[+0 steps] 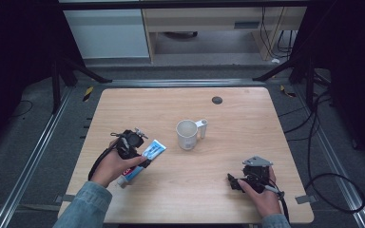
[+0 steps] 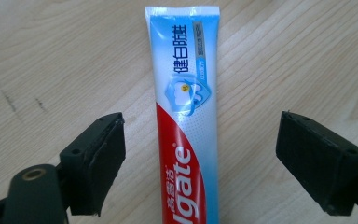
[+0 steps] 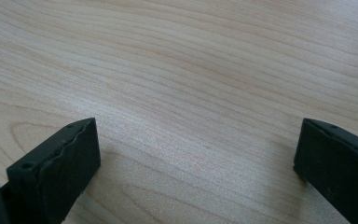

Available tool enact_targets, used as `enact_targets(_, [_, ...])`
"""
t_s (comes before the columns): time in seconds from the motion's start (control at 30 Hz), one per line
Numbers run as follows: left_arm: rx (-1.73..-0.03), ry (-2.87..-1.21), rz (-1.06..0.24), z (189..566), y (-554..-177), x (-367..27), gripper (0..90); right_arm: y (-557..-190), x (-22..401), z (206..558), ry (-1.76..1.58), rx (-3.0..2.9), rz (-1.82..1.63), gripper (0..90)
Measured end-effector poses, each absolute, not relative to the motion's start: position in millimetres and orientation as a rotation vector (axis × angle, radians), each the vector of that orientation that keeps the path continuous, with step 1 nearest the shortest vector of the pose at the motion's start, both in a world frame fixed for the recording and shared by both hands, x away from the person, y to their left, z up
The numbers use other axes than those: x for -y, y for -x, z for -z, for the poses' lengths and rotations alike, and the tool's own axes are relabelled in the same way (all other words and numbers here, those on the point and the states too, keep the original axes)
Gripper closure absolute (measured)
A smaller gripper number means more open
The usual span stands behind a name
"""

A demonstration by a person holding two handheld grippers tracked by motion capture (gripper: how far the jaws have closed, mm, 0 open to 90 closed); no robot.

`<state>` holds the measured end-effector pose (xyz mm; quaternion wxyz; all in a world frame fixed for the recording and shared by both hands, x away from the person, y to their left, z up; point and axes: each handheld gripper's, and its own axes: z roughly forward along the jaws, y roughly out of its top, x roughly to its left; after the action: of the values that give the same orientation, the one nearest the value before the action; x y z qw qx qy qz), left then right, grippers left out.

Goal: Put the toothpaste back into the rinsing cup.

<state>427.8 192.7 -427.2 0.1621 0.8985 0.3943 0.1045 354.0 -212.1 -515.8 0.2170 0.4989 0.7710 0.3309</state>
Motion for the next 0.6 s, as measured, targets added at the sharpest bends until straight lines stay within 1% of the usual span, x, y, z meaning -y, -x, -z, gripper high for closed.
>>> enact_targets(0.1, [-1.151, -2.594, -0.293, 436.5, -437.4, -188.0, 16.7, -354.0, 212.1, 515.8, -1.382, -2.136, -0.916, 0.4])
enact_targets(0.3, [-1.178, -2.653, -0.215, 453.6, -453.1, -179.5, 18.7, -354.3, 212.3, 515.8, -1.377, -2.140, -0.918, 0.4])
enact_targets(0.4, [-1.207, -2.652, -0.232, 456.1, -457.7, -179.1, 20.5, -354.4, 212.4, 515.8, -1.377, -2.142, -0.920, 0.5])
enact_targets(0.6, [-1.204, -2.669, -0.194, 458.5, -463.5, -174.9, 25.2, -354.4, 212.5, 515.8, -1.377, -2.142, -0.920, 0.5])
